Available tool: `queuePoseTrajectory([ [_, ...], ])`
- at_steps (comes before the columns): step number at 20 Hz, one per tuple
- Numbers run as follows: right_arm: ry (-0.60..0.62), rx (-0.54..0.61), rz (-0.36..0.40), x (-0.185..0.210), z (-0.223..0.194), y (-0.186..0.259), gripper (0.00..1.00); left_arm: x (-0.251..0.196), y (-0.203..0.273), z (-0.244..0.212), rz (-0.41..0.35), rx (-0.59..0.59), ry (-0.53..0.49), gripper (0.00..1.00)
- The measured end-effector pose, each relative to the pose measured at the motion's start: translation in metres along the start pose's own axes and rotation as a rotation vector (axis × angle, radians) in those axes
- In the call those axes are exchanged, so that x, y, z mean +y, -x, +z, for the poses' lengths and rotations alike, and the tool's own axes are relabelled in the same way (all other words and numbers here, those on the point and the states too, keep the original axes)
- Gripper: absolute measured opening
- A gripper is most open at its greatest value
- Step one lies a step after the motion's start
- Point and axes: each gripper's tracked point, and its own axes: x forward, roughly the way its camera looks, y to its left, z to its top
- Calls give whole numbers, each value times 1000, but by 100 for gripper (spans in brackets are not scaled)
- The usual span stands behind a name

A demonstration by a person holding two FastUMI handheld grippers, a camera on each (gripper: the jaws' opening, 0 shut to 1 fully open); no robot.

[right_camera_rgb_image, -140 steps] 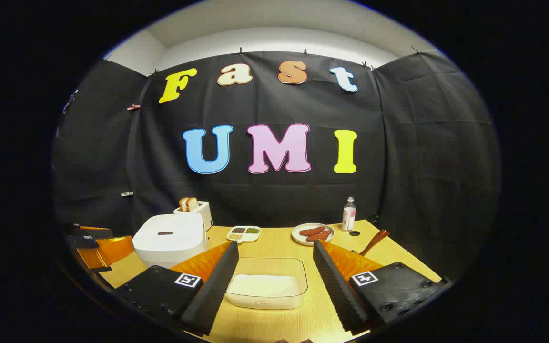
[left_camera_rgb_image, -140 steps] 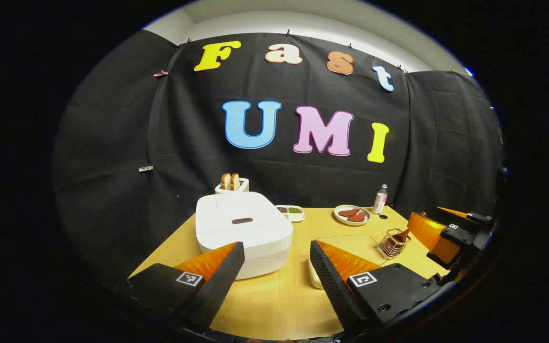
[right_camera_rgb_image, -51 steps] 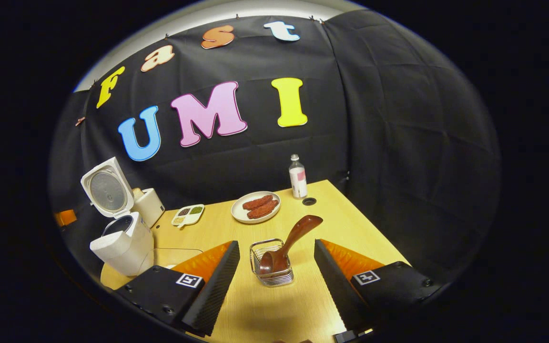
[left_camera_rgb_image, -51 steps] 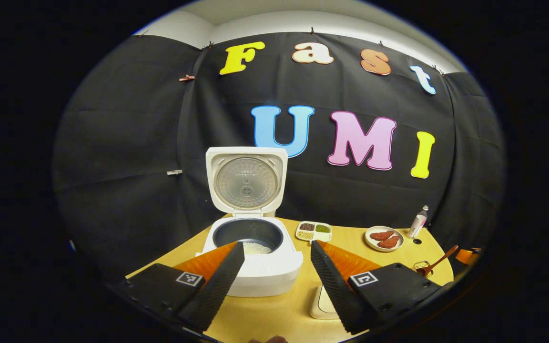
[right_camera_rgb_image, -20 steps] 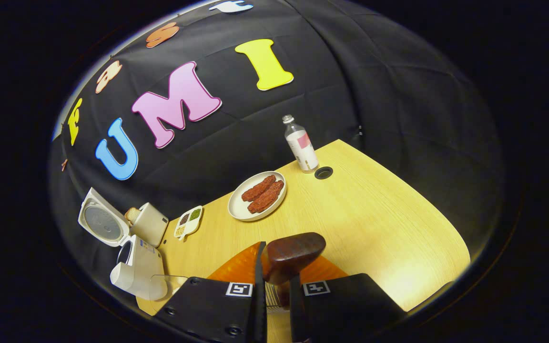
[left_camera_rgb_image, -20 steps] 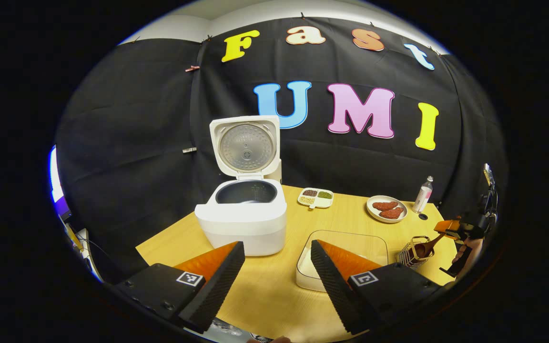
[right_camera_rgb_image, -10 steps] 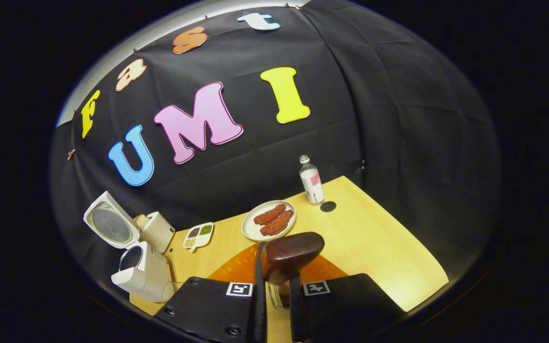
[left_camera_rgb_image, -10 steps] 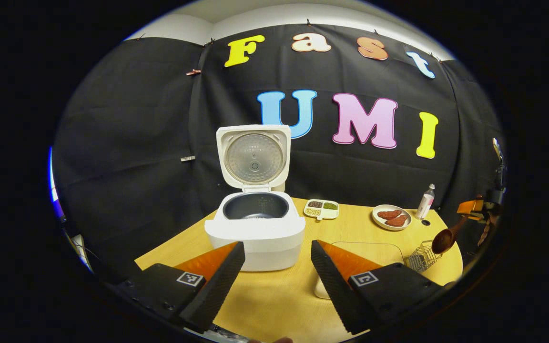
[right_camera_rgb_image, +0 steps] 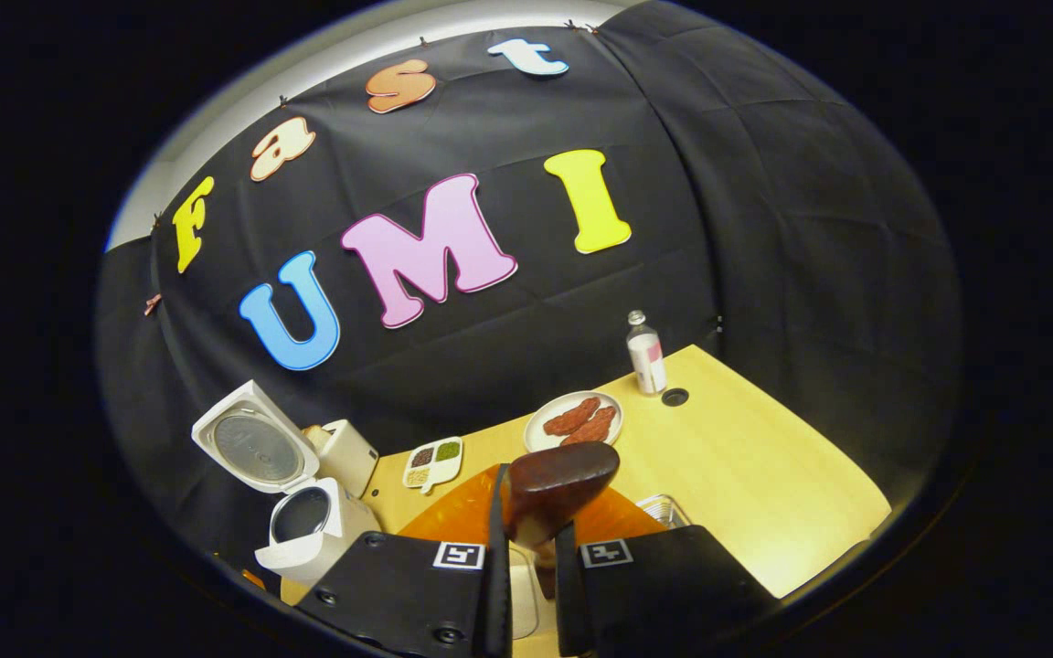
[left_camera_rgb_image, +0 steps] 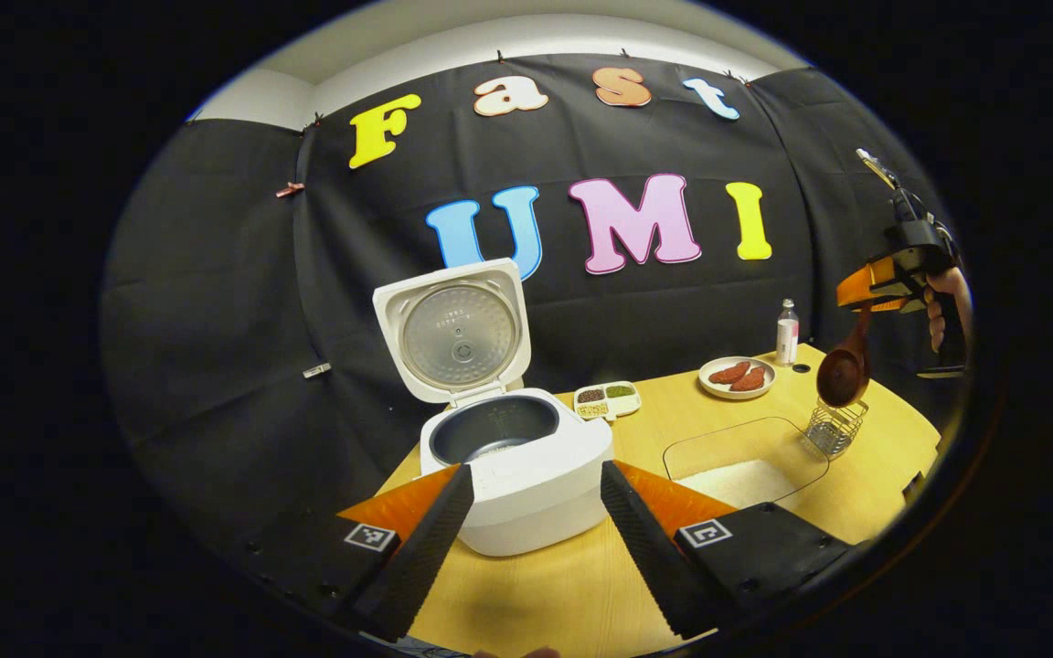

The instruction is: Close the left gripper, press the button to open the rice cooker; take a wooden spoon from the chopstick holder with the right hand, scoop a spoonful of rice and pour it into the rice cooker, then put the wooden spoon back into the chopstick holder.

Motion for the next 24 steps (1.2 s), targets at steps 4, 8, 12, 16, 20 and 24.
queuePoseTrajectory([
  [4, 16, 48, 34, 37, -39, -2, 23, 16, -3, -14, -36, 20, 52, 97],
  [8, 85, 89, 54, 64, -77, -10, 23, 30, -3, -30, -66, 51, 83, 96],
  [12, 147, 102, 40, 73, -112, -27, 24, 50, -1, -42, -62, 78, 102, 97],
  [16, 200, 135, 8, 69, -148, -39, 19, 62, 1, -54, -59, 113, 146, 97],
  [20, 264, 195, 32, 79, -189, -33, 23, 74, 0, -68, -49, 142, 167, 97],
  [24, 168, 242, 28, 94, -209, -22, 24, 84, -5, -74, -32, 156, 207, 97],
])
